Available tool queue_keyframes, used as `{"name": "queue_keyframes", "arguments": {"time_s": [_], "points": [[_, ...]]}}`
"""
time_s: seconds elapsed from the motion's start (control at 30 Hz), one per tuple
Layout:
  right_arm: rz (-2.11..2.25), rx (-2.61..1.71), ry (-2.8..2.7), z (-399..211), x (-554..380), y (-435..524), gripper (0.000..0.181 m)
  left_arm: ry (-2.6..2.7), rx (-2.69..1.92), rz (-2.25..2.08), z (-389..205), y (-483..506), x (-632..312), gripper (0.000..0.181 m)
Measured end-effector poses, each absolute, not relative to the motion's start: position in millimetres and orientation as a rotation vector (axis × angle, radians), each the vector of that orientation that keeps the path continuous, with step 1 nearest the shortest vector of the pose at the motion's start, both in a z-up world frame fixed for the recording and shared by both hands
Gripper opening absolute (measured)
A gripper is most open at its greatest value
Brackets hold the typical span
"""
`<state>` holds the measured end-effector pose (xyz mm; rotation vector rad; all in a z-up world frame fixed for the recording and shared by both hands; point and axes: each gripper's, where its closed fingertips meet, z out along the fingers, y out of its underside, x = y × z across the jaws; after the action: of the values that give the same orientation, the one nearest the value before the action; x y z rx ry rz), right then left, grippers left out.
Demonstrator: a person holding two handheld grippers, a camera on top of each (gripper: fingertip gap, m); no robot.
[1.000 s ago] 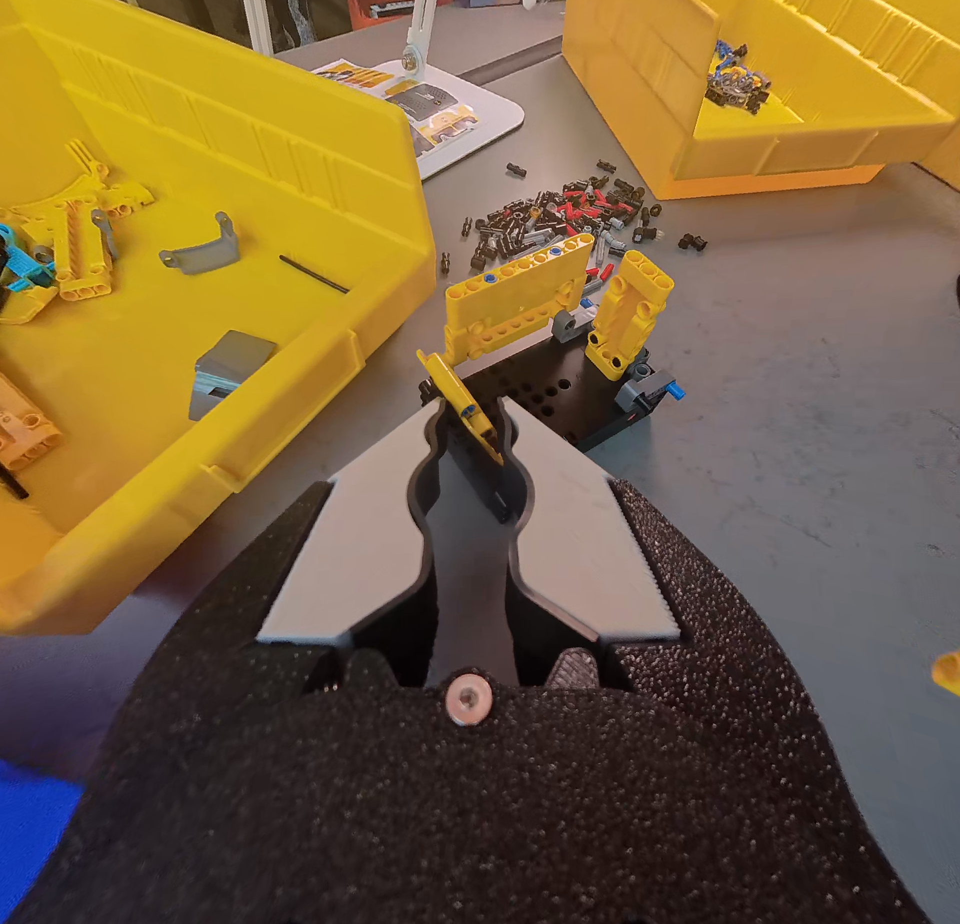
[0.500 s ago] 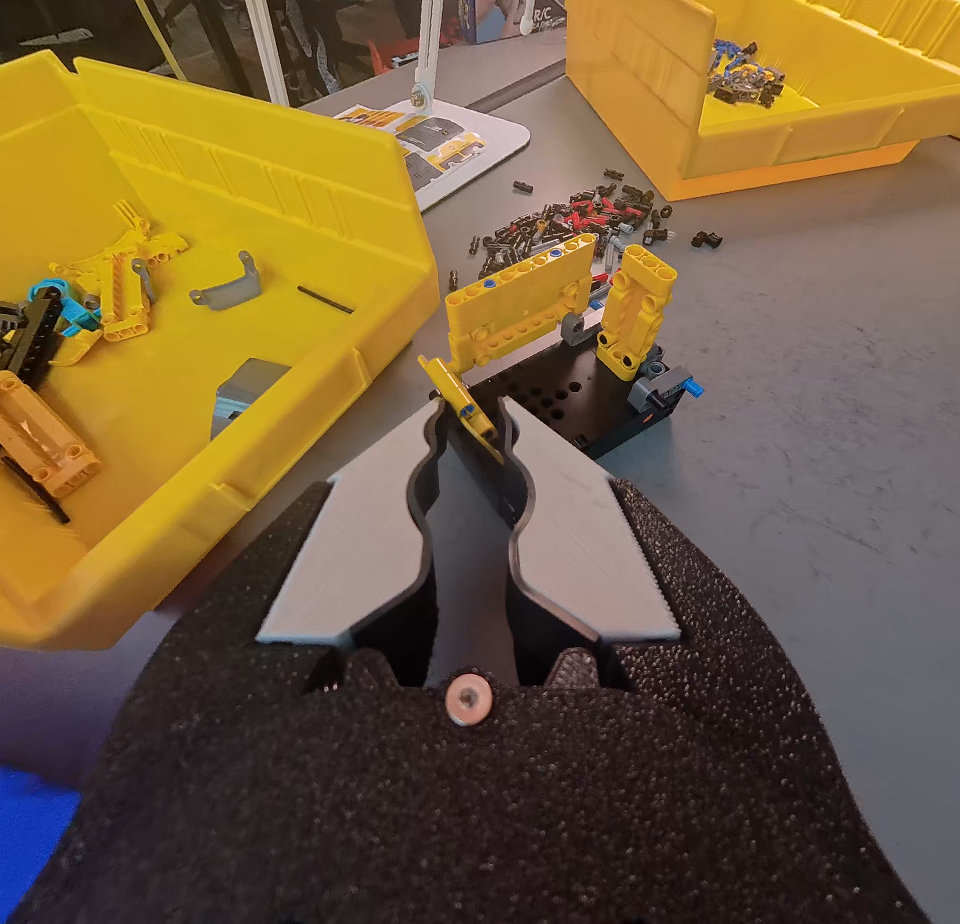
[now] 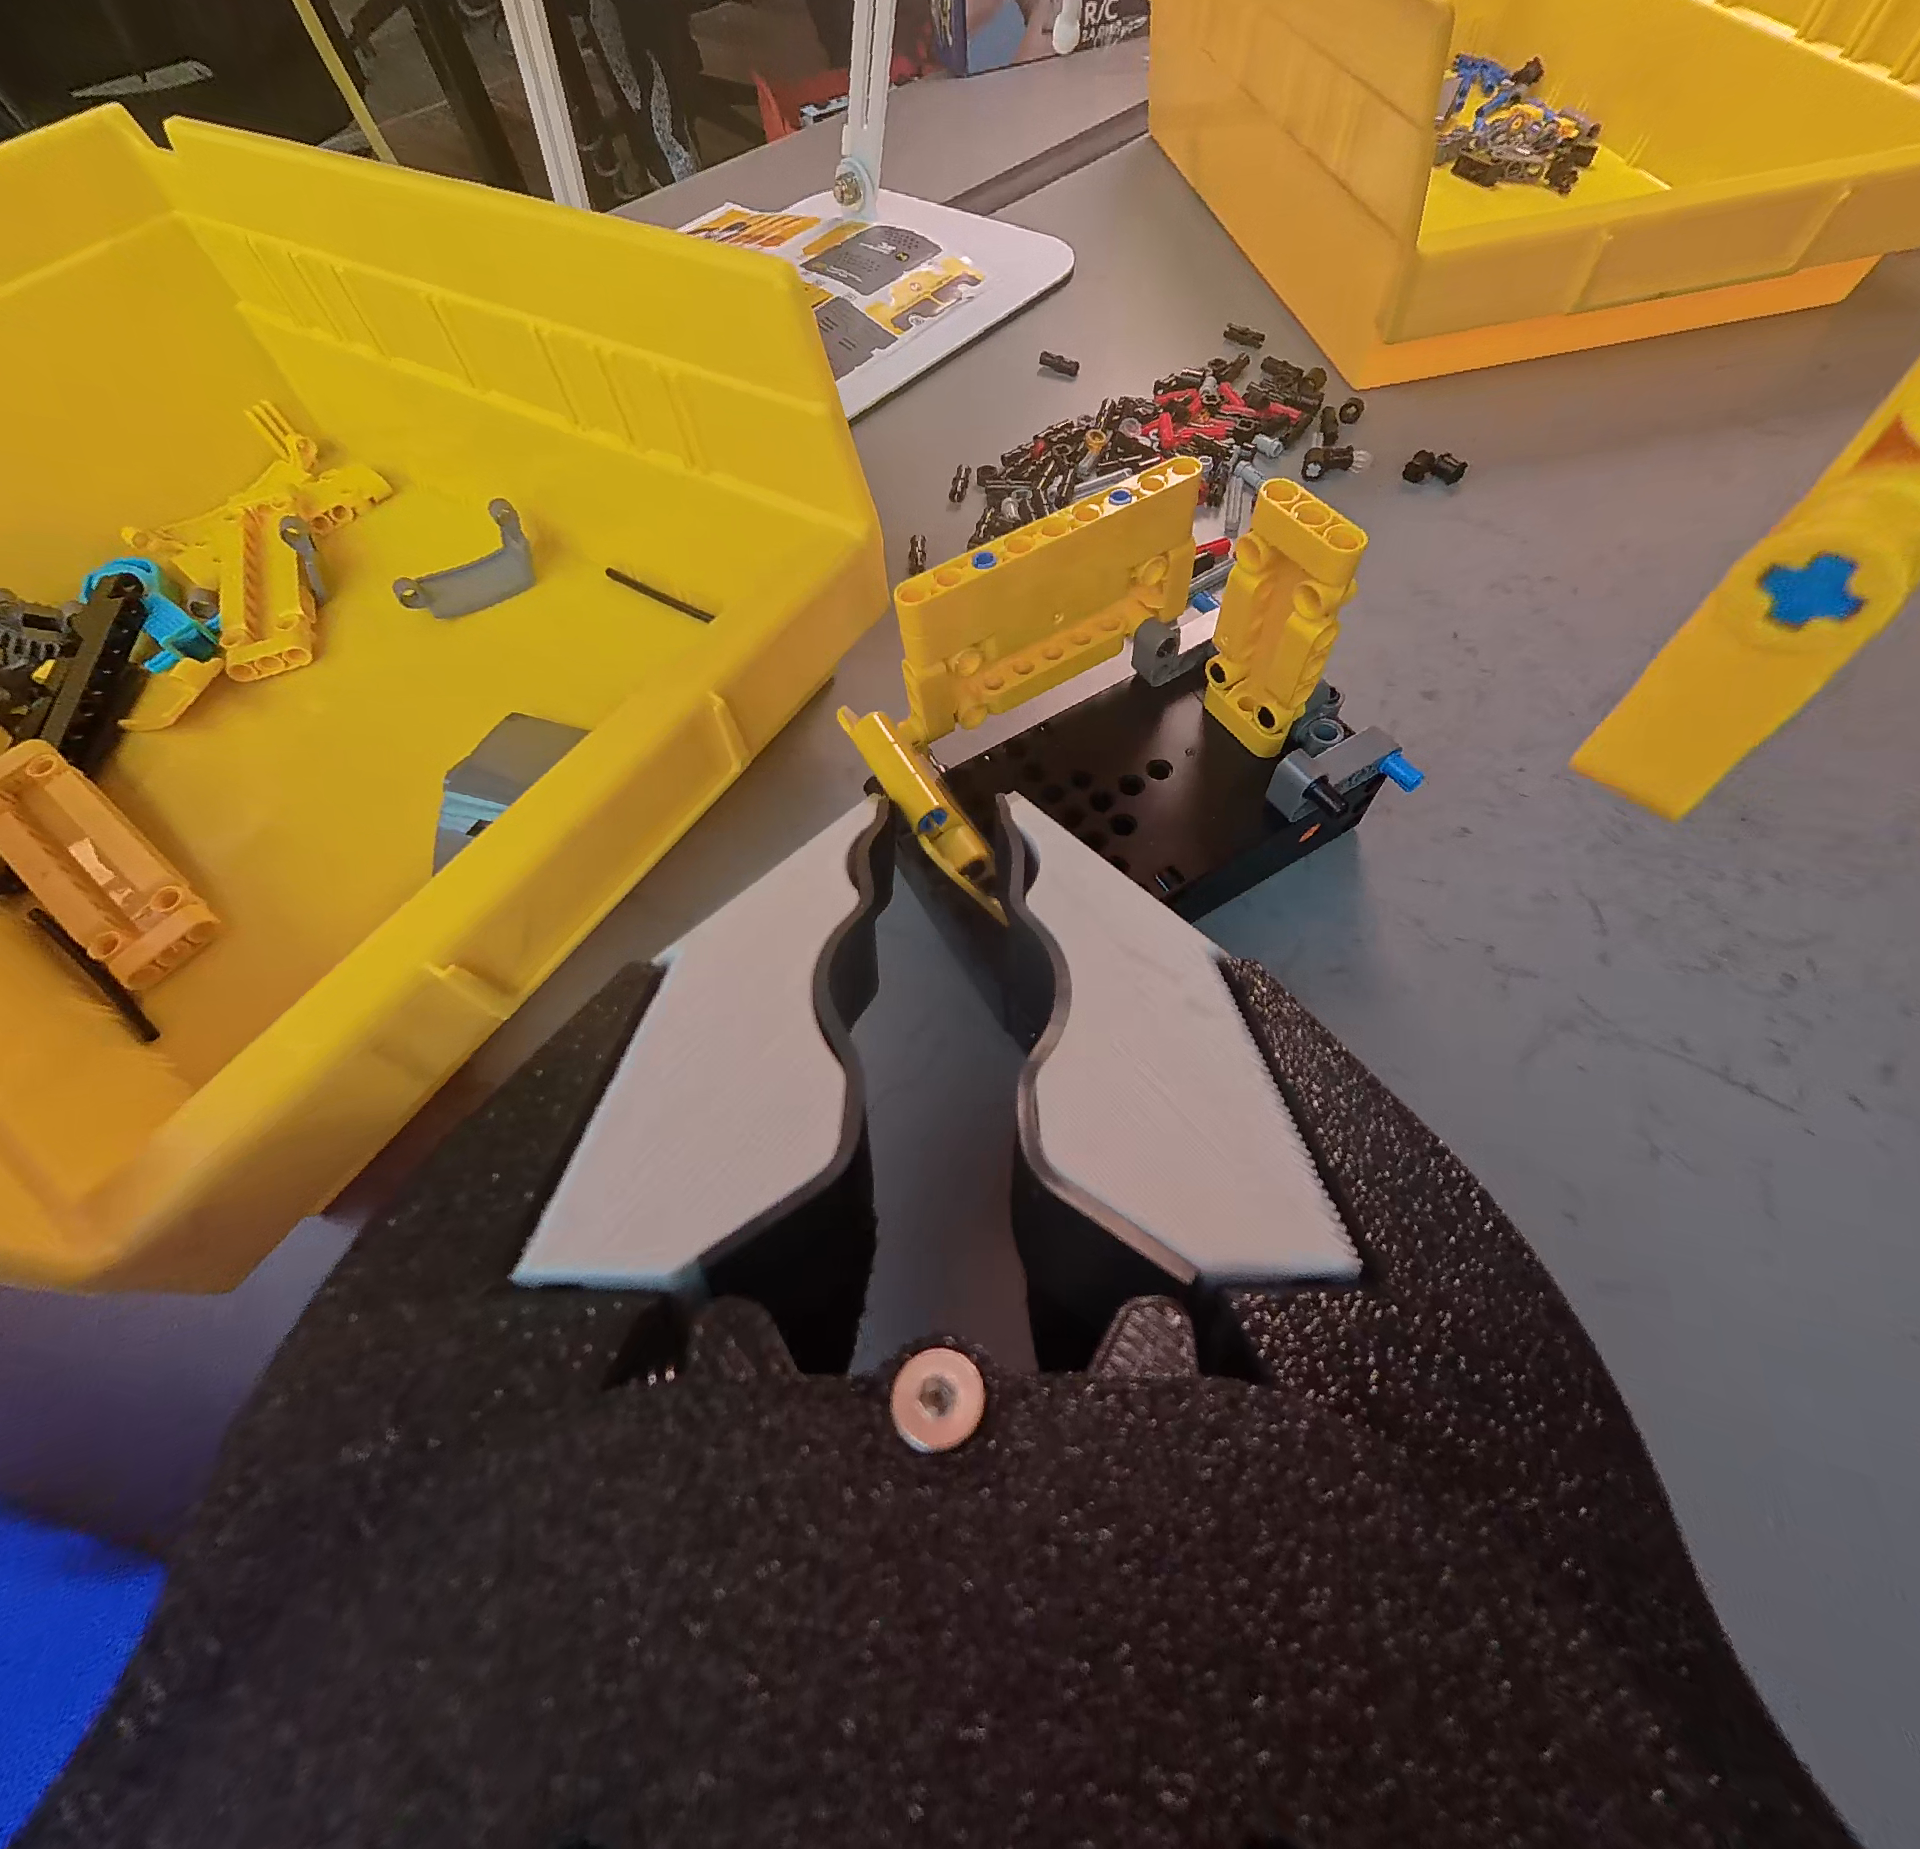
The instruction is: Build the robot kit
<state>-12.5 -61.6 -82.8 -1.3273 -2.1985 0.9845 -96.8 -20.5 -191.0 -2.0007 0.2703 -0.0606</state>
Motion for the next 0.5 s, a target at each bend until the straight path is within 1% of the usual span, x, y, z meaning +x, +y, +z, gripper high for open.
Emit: {"name": "queue_keyframes", "arguments": {"time_s": [0.2, 0.33, 0.5], "points": [[1.060, -1.377, -2.118, -86, -12, -57, 0.007, 0.282, -2.013, -0.079, -193, -20, -95, 0.020], [1.211, -1.435, -1.947, -93, -8, -47, 0.007, 0.282, -2.019, -0.108, -194, -21, -94, 0.021], [1.327, -1.429, -1.689, -106, 1, -32, 0.007, 0.275, -2.028, -0.121, -195, -21, -94, 0.017]]}}
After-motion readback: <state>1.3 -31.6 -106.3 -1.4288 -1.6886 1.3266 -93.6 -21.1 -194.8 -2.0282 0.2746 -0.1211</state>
